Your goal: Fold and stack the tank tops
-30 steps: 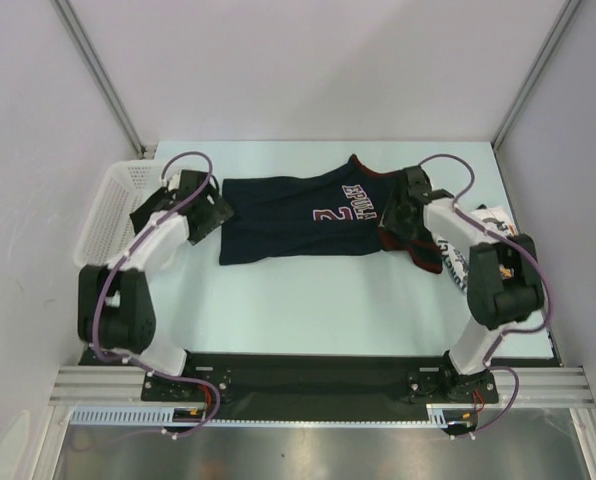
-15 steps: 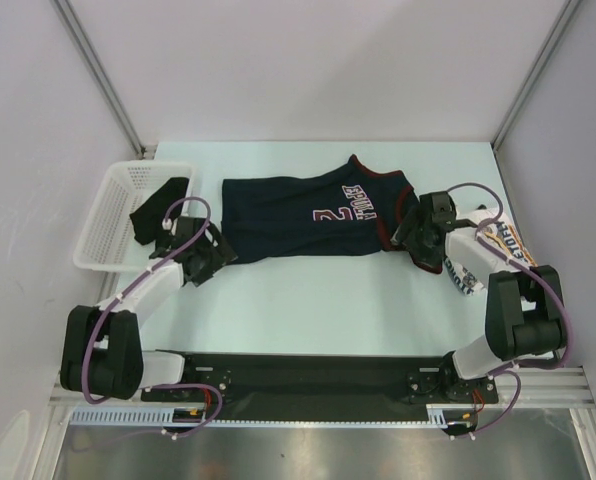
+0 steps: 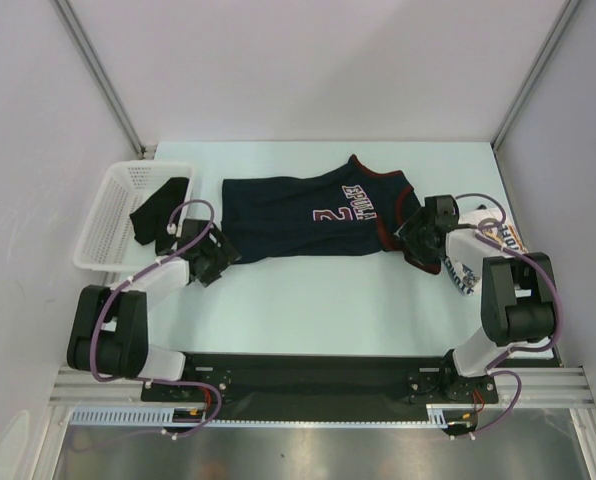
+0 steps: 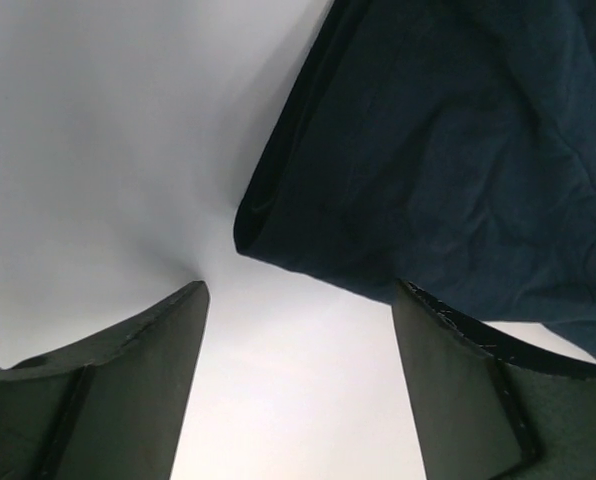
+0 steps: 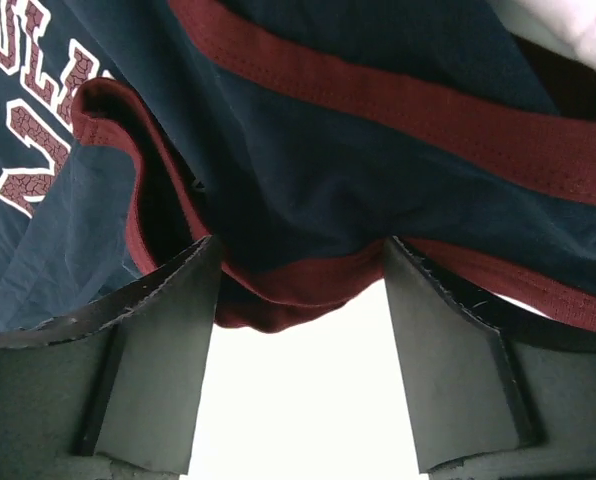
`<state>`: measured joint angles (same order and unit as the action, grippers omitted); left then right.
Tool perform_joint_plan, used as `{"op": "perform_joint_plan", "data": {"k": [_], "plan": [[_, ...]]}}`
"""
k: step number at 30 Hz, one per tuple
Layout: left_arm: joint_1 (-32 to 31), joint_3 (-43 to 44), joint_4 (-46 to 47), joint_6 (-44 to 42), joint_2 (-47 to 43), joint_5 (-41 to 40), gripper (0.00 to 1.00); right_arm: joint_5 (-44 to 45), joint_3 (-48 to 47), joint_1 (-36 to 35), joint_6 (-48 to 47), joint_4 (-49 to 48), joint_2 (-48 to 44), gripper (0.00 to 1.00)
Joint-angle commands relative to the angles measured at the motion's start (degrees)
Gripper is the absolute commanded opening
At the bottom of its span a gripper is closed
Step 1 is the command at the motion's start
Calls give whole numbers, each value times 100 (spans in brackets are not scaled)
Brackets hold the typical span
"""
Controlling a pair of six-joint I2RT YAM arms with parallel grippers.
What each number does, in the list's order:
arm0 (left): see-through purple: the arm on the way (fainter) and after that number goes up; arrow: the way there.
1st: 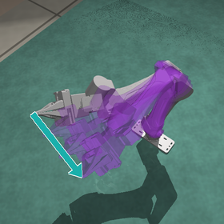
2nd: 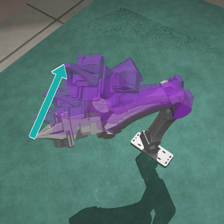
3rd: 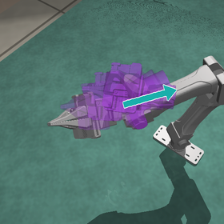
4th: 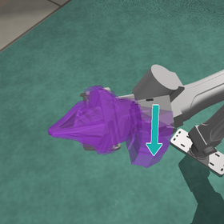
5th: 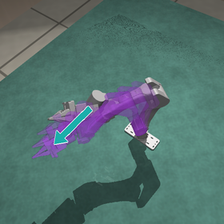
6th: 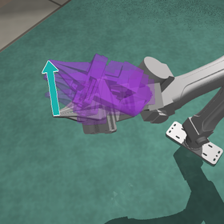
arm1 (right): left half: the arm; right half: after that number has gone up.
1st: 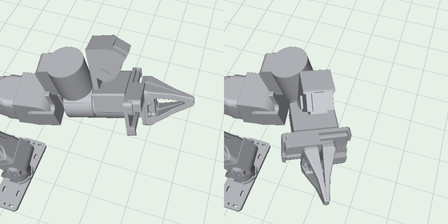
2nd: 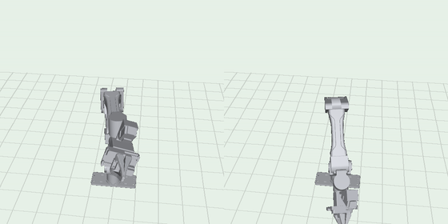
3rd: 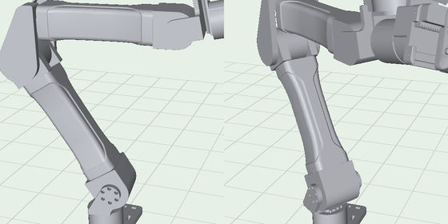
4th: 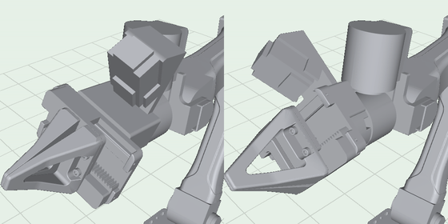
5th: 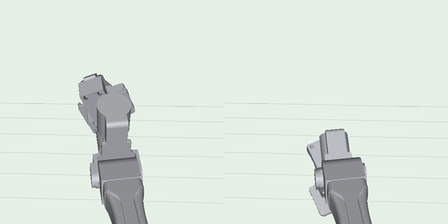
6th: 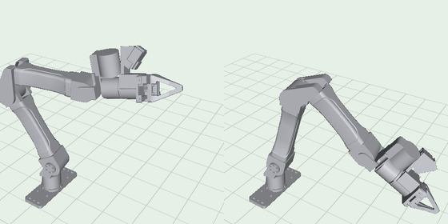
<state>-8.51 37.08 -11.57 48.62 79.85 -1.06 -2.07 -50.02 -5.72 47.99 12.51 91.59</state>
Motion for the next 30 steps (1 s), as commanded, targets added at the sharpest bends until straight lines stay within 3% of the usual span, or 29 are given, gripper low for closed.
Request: {"op": "perform_joint_plan", "data": {"k": [1,5,7,12,16,20,22,23,24,25,27,30], "plan": [[-28,-60,278,227,135,-17,79,-5,53,35,211,-285,8,69],[-10,-87,287,306,223,-236,75,92,150,27,229,-302,-10,67],[34,-78,235,332,259,-385,75,5,194,27,229,-293,-27,70],[166,-61,269,446,373,-474,77,-84,502,-43,466,-557,-238,89],[175,-26,384,569,522,-421,76,4,467,-61,615,-627,-194,89],[192,-8,542,780,707,-526,65,197,441,-52,747,-715,-98,76],[201,36,560,798,751,-684,42,399,449,-52,808,-776,-36,68],[210,45,551,815,760,-746,32,496,458,-52,826,-803,-27,48],[227,71,525,816,751,-825,6,557,484,-52,818,-829,-45,36],[288,97,429,798,751,-826,0,610,502,-52,791,-829,-80,25],[368,124,340,746,742,-800,1,812,485,-52,739,-663,-133,0],[578,98,173,667,690,-677,0,1137,379,-105,502,-119,-247,0]]}}
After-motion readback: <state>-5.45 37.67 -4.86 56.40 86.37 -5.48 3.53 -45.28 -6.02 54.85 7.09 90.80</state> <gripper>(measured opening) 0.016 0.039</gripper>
